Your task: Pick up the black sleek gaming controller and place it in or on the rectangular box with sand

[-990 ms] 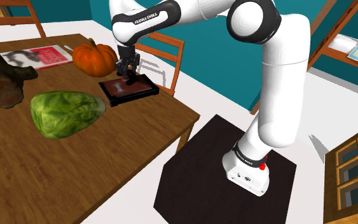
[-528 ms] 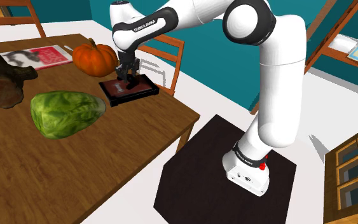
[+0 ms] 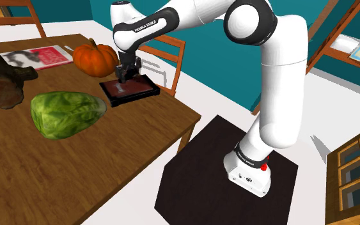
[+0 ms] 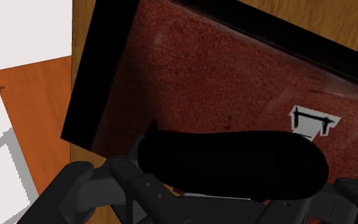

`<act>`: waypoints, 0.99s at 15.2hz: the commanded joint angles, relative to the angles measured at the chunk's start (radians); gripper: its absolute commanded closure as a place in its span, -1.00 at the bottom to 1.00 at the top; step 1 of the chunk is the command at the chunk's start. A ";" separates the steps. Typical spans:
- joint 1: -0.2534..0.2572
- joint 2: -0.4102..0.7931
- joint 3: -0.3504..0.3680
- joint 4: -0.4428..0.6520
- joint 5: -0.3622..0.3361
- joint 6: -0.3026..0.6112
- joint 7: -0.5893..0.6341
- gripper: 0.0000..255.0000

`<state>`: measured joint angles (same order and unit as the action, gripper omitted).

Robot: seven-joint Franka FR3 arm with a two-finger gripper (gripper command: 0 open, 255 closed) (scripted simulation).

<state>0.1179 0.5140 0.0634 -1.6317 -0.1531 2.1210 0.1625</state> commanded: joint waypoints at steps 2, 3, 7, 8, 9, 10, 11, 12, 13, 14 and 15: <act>0.000 0.000 0.000 0.000 0.000 0.000 0.000 -1.00; 0.000 0.000 0.000 0.000 0.000 0.000 0.000 -1.00; 0.005 -0.048 0.006 0.056 0.009 -0.104 -0.006 -1.00; 0.005 -0.048 0.006 0.056 0.009 -0.104 -0.006 -1.00; 0.005 -0.048 0.006 0.056 0.009 -0.104 -0.006 -1.00; 0.005 -0.048 0.006 0.056 0.009 -0.104 -0.006 -1.00; 0.005 -0.048 0.006 0.056 0.009 -0.104 -0.006 -1.00; 0.005 -0.048 0.006 0.056 0.009 -0.104 -0.006 -1.00; 0.005 -0.048 0.006 0.056 0.009 -0.104 -0.006 -1.00; 0.005 -0.048 0.006 0.056 0.009 -0.104 -0.006 -1.00; 0.005 -0.048 0.006 0.056 0.009 -0.104 -0.006 -1.00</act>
